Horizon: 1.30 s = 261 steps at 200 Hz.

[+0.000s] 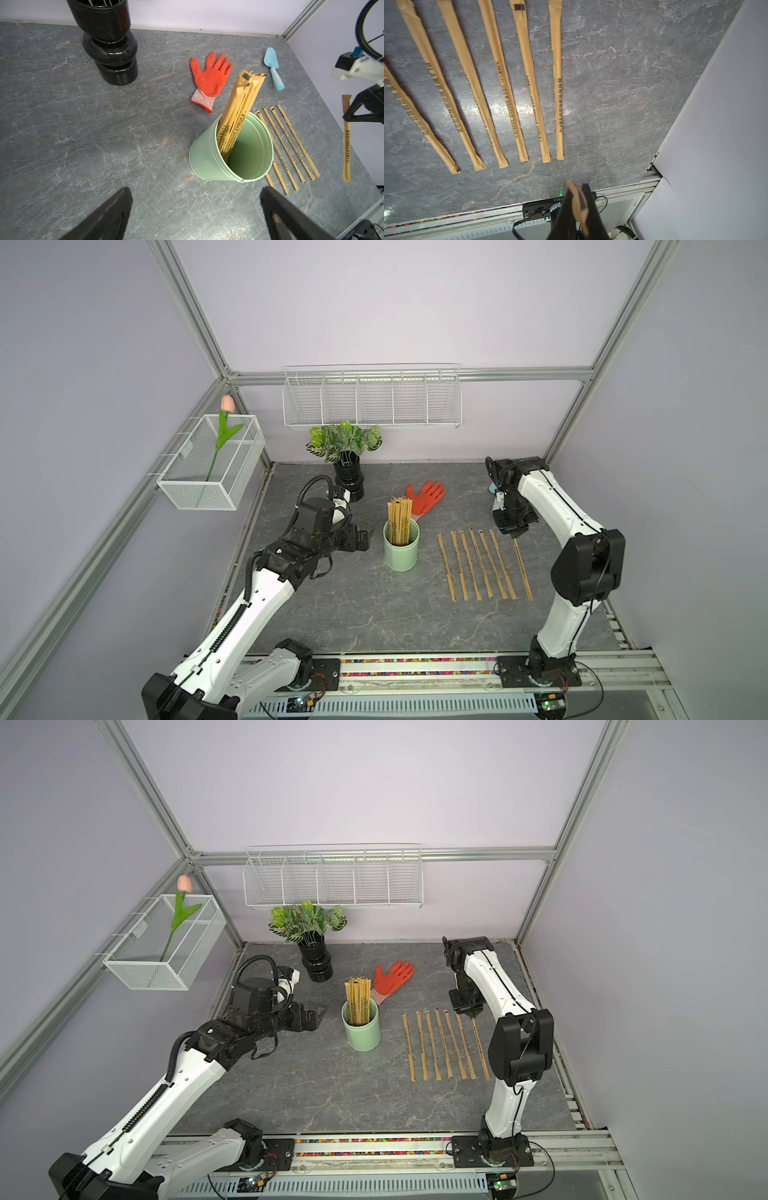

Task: Take the straws out of the storage container
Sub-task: Place the straw at the center of the board.

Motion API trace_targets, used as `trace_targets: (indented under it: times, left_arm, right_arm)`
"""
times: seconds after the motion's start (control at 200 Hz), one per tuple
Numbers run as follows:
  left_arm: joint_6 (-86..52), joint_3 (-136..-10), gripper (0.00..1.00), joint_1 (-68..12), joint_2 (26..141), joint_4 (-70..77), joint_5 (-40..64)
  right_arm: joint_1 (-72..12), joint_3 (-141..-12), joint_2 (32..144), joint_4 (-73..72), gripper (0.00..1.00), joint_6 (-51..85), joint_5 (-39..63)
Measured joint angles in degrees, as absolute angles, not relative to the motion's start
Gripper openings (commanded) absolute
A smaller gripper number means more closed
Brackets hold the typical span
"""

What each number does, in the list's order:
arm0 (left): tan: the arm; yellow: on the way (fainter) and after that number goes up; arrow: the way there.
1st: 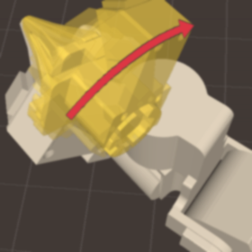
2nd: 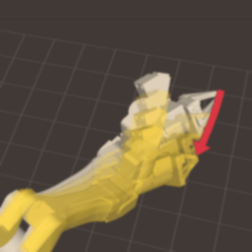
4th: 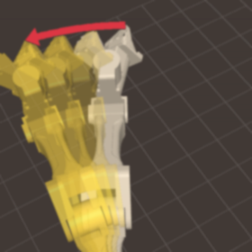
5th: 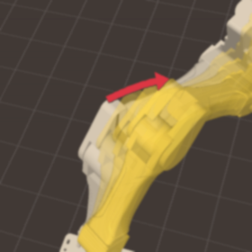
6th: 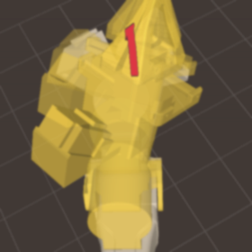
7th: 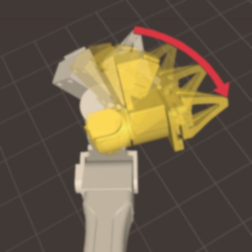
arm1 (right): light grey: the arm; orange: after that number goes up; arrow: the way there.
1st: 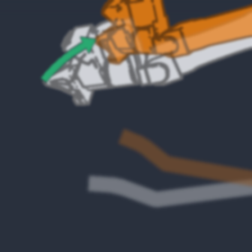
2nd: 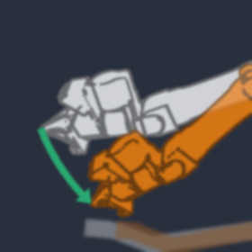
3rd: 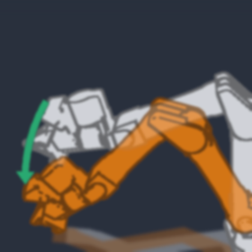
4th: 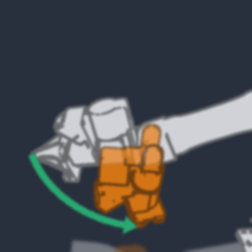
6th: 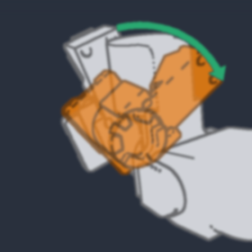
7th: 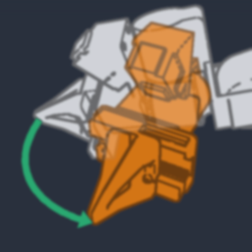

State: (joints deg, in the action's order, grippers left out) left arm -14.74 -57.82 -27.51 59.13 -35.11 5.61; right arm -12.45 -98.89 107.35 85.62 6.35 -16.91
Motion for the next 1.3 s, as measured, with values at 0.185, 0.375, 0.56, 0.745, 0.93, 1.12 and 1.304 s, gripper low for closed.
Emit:
trace_targets:
  times: [0.185, 0.375, 0.56, 0.745, 0.93, 1.12, 1.304]
  left_arm:
    - [-14.7, -57.8, 1.00, -27.5, 59.1, -35.1, 5.6]
    - [-14.7, -57.8, 1.00, -27.5, 59.2, -35.1, 5.7]
    - [-14.7, -57.8, 1.00, -27.5, 59.2, -35.1, 5.7]
    - [-14.7, -57.8, 1.00, -27.5, 59.2, -35.1, 5.8]
    - [-14.7, -57.8, 1.00, -27.5, 59.3, -35.1, 5.8]
    - [-14.7, -57.8, 1.00, -27.5, 59.5, -35.2, 5.8]
    - [-14.7, -57.8, 1.00, -27.5, 59.7, -35.5, 5.8]
  right_arm:
    - [-10.8, -97.3, 110.8, 84.9, 0.09, 6.2, -16.9]
    - [-8.9, -96.7, 113.7, 83.5, 0.10, 6.0, -16.6]
    - [-8.3, -96.9, 117.0, 82.6, 0.10, 5.7, -16.4]
    - [-8.3, -98.5, 121.0, 82.3, 0.10, 5.5, -16.5]
    - [-7.8, -100.7, 124.1, 82.2, 0.11, 4.8, -16.5]
    - [-7.3, -103.5, 126.5, 82.2, 0.12, 4.4, -16.7]
    - [-7.1, -104.8, 128.4, 82.3, 0.13, 4.2, -16.7]
